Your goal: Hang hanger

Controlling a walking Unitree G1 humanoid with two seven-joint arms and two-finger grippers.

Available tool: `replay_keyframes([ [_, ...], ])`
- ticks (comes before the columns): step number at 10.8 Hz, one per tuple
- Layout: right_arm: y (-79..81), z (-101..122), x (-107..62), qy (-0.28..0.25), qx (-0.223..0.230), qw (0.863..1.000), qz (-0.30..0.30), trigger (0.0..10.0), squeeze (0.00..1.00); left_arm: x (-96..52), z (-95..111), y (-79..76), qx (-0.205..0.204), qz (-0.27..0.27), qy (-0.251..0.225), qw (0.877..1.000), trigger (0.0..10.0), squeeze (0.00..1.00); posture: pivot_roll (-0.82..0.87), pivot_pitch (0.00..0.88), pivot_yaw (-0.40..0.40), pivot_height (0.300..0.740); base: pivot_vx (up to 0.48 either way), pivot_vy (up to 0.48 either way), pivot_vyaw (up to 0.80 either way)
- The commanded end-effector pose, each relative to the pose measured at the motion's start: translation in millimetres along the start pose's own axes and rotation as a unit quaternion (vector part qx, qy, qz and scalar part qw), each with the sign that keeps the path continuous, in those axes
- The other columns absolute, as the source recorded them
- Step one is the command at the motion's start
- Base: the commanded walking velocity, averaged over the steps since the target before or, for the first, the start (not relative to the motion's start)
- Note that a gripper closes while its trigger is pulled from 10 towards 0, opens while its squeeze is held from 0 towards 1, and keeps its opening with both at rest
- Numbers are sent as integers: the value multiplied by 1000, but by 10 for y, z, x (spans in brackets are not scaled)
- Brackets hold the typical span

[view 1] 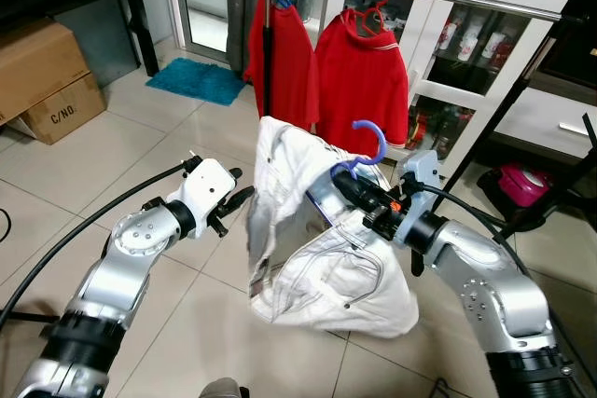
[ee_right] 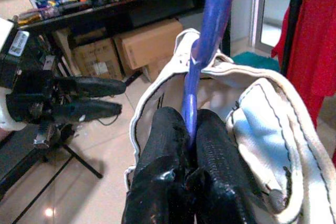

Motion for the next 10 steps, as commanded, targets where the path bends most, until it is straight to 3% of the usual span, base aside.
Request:
replay_keyframes([
  [1,6,275,-31,-38,-23,999,2,0,0,43,21,-39,7,-12,-1,1000,0,0,-18,0,-59,740,0,0,0],
  [5,97,322,-80,-38,-24,999,7,0,0,116,76,-84,-8,-33,-17,999,0,0,-25,0,-18,740,0,0,0],
  [8,157,302,-64,-44,-13,999,8,0,0,79,231,-235,-35,-53,-76,995,0,0,-2,0,-15,740,0,0,0],
  [9,174,308,-42,-52,-9,999,2,0,0,5,373,-270,-44,-44,-124,990,0,0,5,0,-2,740,0,0,0],
  [10,158,300,-38,-61,2,998,-10,0,0,-80,559,-432,-49,-73,-177,980,10000,0,11,0,0,740,0,0,0],
])
Point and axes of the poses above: a point about 5 cm out from each wrist's last joint towards the gripper, its own x axis pointing out of the wrist towards the gripper, its own z axis along the axis of the wrist's last joint, y = z × x, the point moved 6 cm from there along x, pointing out of the wrist towards the gripper, and after that the axes turned 2 degrees about -x, right-handed, at the moved point
